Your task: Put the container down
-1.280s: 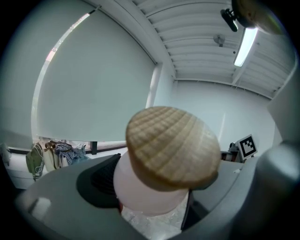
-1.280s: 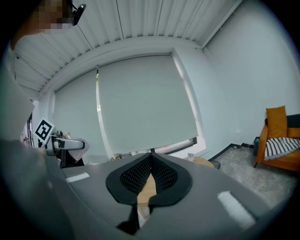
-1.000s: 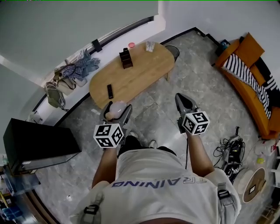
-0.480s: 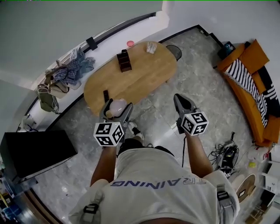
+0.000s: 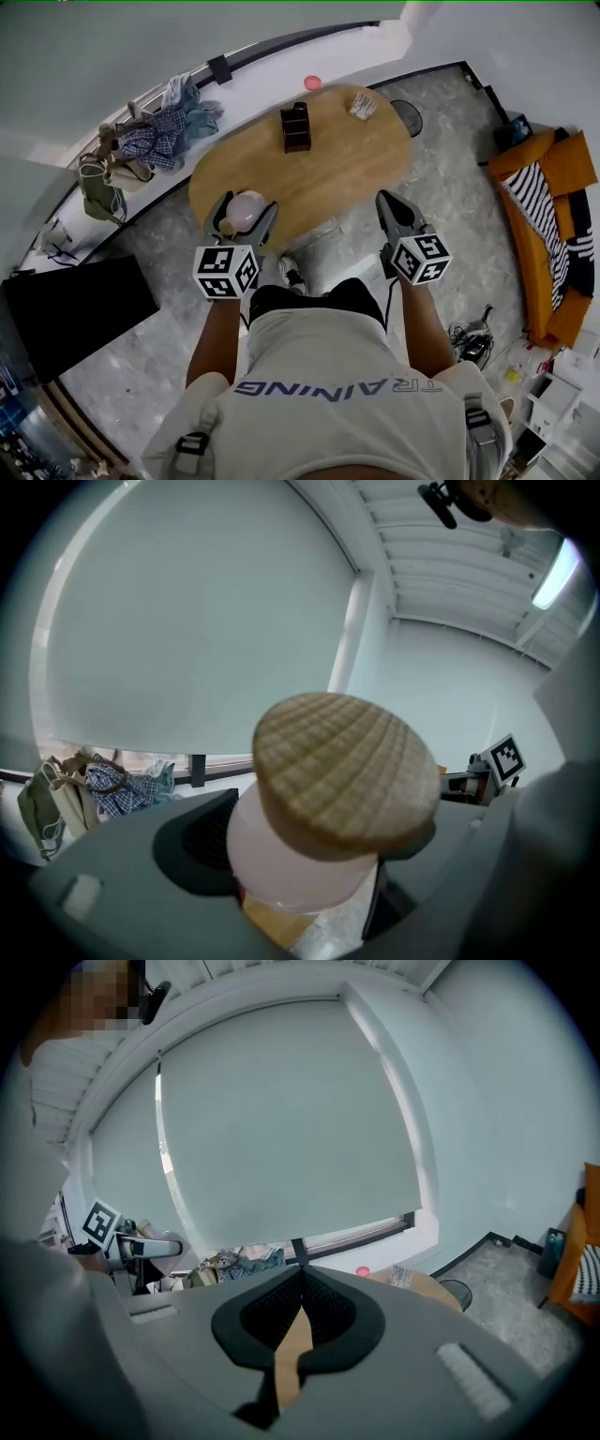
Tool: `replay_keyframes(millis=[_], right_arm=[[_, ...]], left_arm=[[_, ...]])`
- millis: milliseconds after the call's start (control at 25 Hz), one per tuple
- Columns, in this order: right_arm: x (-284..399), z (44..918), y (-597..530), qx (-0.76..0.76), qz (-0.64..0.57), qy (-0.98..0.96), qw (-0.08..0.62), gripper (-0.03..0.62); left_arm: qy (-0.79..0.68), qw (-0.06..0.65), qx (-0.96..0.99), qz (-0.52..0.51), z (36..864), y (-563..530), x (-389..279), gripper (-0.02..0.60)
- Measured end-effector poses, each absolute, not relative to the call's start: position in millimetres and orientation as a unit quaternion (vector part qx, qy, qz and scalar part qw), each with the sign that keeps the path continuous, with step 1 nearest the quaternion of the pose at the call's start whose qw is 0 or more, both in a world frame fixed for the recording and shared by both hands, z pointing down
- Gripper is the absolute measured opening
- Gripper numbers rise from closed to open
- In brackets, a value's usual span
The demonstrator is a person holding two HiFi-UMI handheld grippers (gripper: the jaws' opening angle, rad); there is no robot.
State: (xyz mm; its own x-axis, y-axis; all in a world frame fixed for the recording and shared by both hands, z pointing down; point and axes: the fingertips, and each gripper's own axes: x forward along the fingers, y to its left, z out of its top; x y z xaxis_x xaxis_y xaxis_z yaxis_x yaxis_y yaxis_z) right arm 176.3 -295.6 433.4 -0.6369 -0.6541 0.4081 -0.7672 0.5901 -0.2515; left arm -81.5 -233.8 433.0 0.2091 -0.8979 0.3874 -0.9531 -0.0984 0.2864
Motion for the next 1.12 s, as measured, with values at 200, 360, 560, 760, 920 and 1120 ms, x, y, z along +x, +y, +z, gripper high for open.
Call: replay_keyframes(millis=[200, 360, 560, 760, 920, 1120], right_arm=[[127.6, 444.8, -339.2, 0.352, 0.210, -0.898, 0.162, 0.014], [95.2, 458.1, -376.2, 0.295, 0.210, -0.916, 0.174, 0.014], [66.8, 468.7, -418.2, 0.209, 0.205, -0.938, 0.184, 0.014], [72.3, 485.6, -455.6, 0.160, 0.206, -0.944, 0.202, 0.014], [77.4, 499.4, -462.0, 0.142, 0.214, -0.943, 0.213, 0.014], [72.9, 521.8, -448.4, 0.127, 0.225, -0.939, 0.225, 0.014]], left_arm=[[-0.658, 0.262, 0.704, 0.057, 447.8, -254.2, -116.4, 0.407], [-0.694, 0.280, 0.662, 0.051, 462.6, -260.9, -127.8, 0.407], [-0.750, 0.285, 0.595, 0.040, 463.2, -262.6, -130.5, 0.407], [-0.795, 0.282, 0.536, 0.028, 467.3, -262.4, -121.9, 0.407], [-0.797, 0.297, 0.525, 0.031, 483.6, -266.5, -105.9, 0.407], [-0.784, 0.315, 0.533, 0.045, 518.7, -275.4, -95.0, 0.407]])
